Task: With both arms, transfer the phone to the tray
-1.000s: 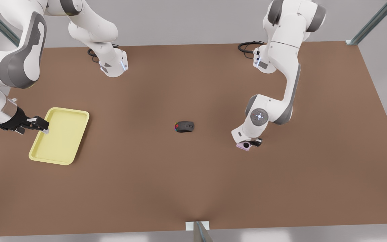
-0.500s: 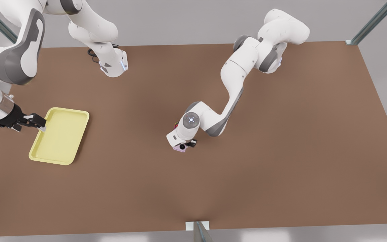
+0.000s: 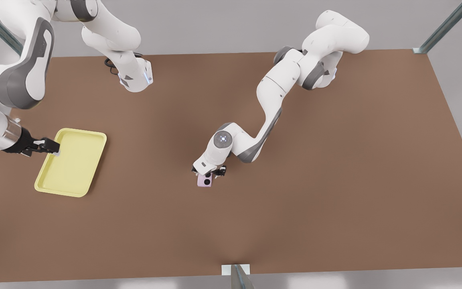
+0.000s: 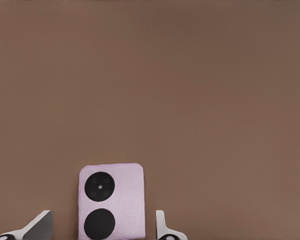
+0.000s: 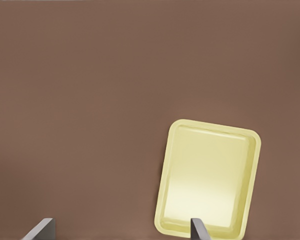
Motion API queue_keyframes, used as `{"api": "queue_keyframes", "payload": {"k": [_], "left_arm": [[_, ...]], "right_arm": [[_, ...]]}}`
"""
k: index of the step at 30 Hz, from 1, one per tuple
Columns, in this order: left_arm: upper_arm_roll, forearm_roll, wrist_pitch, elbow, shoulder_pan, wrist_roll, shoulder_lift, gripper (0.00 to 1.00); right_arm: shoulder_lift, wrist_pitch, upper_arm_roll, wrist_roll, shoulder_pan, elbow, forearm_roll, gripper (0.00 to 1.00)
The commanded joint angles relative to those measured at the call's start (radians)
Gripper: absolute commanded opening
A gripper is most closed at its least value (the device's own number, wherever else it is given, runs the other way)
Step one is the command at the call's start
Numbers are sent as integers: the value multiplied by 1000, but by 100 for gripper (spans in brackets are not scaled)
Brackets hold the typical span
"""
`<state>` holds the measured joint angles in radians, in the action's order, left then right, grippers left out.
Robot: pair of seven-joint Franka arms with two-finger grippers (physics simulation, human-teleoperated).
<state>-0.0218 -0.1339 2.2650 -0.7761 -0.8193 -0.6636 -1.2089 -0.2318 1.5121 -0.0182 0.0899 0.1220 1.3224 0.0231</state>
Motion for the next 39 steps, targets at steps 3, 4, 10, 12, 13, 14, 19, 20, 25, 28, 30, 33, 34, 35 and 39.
{"api": "queue_keyframes", "payload": {"k": [3, 4, 10, 12, 13, 14, 19, 20, 25, 28, 30, 33, 34, 35, 39], "left_arm": [[-47, 0, -510, -12, 84, 16, 138, 100], [-50, 0, -662, -35, 164, 58, 207, 100], [-290, 3, -929, -179, 387, 529, 614, 100], [-212, 23, -926, -265, 485, 578, 742, 100], [-80, 126, -920, -350, 571, 593, 831, 100], [9, 174, -904, -394, 637, 596, 874, 100], [29, 181, -654, -713, 657, 677, 1011, 100], [29, 181, -633, -712, 657, 699, 996, 100], [26, 181, -628, -686, 657, 700, 944, 100], [26, 180, -628, -686, 657, 687, 927, 100], [25, 180, -628, -686, 655, 687, 913, 100], [25, 180, -627, -686, 655, 688, 908, 100], [25, 180, -627, -686, 655, 688, 905, 100], [25, 180, -625, -686, 655, 688, 904, 100], [25, 180, -622, -684, 655, 688, 891, 100]], "right_arm": [[-6, -63, -39, -2, -16, 4, -2, 100], [-6, -59, -65, -24, -35, 8, 1, 100], [-83, 3, -71, -565, -309, 12, -51, 100], [-110, 40, -71, -605, -378, 17, -55, 100], [-139, 83, -71, -659, -415, 20, -54, 100], [-172, 103, -71, -745, -450, 14, -54, 100], [-385, 306, -71, -1020, -530, -81, -51, 100], [-434, 304, -69, -1046, -533, -138, -51, 100], [-524, 437, -72, -1087, -596, -120, -5, 100], [-540, 505, -71, -1099, -608, -72, -17, 100], [-555, 576, -71, -1087, -616, -20, -9, 100], [-581, 620, -71, -1082, -636, -9, 26, 100], [-595, 620, -74, -1073, -637, -9, 44, 100], [-603, 628, -75, -1070, -641, -3, 52, 100], [-601, 680, -118, -1061, -639, 55, 116, 100]]}}
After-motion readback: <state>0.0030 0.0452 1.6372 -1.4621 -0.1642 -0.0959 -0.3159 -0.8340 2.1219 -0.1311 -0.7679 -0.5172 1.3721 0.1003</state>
